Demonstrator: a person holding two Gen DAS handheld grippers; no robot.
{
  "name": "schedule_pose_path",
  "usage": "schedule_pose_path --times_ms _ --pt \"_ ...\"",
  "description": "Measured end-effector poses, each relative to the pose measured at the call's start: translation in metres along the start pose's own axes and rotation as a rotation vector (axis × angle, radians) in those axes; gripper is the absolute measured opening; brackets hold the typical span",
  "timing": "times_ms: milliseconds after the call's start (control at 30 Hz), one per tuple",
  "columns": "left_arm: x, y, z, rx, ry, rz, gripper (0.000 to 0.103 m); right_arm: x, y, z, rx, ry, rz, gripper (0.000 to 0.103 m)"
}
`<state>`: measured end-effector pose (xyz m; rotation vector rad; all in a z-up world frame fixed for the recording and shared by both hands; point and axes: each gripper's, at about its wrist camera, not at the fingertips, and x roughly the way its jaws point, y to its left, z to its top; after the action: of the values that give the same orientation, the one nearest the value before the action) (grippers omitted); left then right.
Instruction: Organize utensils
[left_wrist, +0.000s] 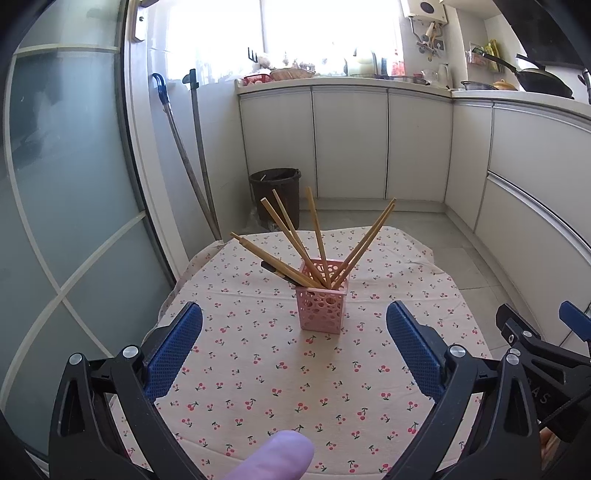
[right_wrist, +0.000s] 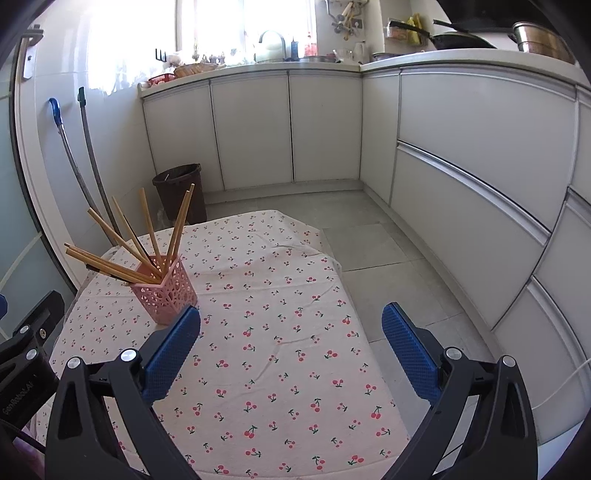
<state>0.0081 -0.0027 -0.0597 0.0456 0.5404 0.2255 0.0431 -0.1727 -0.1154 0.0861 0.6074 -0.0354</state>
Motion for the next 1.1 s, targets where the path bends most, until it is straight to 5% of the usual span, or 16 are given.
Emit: schedule_pose_path --times_ms 1100 --pt "0.0027 0.0014 -0.0005 -0.001 0.008 0.009 0.096 0.004 -0.0044 -0.0022 0.027 0.019 -0.004 0.096"
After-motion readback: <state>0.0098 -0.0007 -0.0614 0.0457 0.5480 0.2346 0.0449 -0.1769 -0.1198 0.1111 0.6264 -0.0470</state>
